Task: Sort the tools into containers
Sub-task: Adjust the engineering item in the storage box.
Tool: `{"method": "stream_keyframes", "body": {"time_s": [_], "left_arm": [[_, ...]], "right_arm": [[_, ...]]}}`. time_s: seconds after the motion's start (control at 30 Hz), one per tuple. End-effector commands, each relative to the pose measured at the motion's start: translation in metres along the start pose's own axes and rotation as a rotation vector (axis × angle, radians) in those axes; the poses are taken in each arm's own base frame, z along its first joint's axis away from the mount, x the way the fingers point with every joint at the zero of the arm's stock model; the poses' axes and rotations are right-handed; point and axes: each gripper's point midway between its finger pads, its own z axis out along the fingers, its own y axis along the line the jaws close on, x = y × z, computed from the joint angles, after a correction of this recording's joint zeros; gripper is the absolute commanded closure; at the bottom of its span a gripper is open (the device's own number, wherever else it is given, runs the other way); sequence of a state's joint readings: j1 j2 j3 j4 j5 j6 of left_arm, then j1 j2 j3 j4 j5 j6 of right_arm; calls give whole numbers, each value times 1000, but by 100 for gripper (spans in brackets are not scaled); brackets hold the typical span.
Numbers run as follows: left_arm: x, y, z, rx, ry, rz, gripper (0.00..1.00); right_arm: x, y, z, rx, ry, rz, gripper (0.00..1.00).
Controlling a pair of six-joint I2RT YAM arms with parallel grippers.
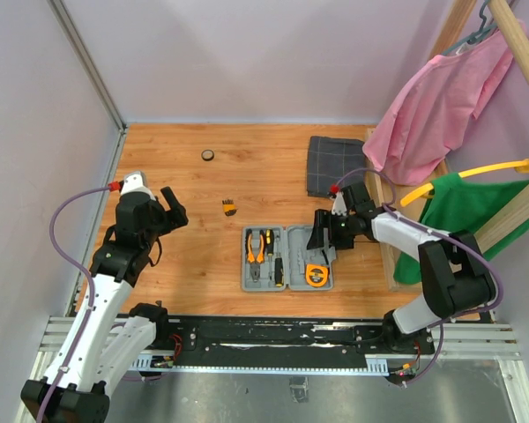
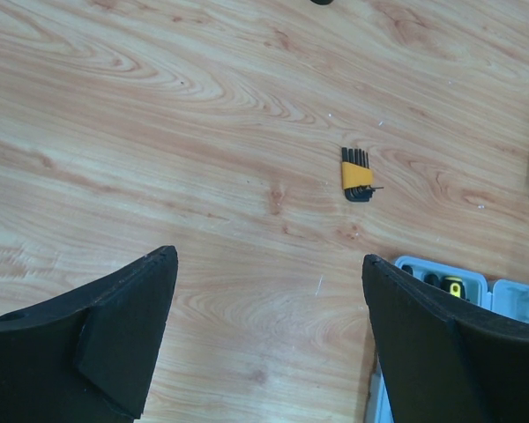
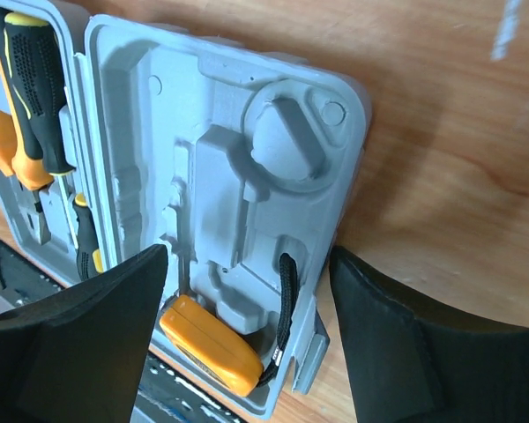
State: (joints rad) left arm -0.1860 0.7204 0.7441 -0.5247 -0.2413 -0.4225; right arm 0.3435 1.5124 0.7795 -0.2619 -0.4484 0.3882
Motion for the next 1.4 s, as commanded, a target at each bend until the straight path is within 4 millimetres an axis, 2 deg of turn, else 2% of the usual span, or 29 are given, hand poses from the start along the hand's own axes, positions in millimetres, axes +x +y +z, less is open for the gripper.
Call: {"method": "stream_keyframes", "body": {"time_s": [0.0,0.1,0.17,0.23,0.37,0.47,0.63,0.83,1.03,1.2,1.37], "left_arm": [[-3,-2,3,17,-16,10,10],[-1,-4,5,27,-7,16,10],[0,-6,6,34,1,20,10],[1,-10,7,55,7,24,10],[2,-17,9,88,29,30,10],[0,-22,9,107,32,25,9],[-3,-30,11,131,31,-8,9],[15,-43,17,150,77,-9,12],[57,-73,21,192,159,24,15],[103,-85,26,224,244,67,22],[150,-96,25,274,340,125,34]], "right_arm": [[6,39,0,-112,-3,18,25],[6,51,3,-106,-26,21,25],[3,46,2,-55,-60,17,24],[-3,33,-4,31,-111,7,23],[-20,-5,-37,287,-231,-49,21],[-23,-21,-60,401,-276,-80,20],[-19,-5,-71,317,-315,-92,18],[3,13,-69,219,-309,17,20],[18,43,-67,242,-319,-30,26],[33,67,-56,249,-285,-103,28],[41,78,-44,290,-244,-174,30]]}}
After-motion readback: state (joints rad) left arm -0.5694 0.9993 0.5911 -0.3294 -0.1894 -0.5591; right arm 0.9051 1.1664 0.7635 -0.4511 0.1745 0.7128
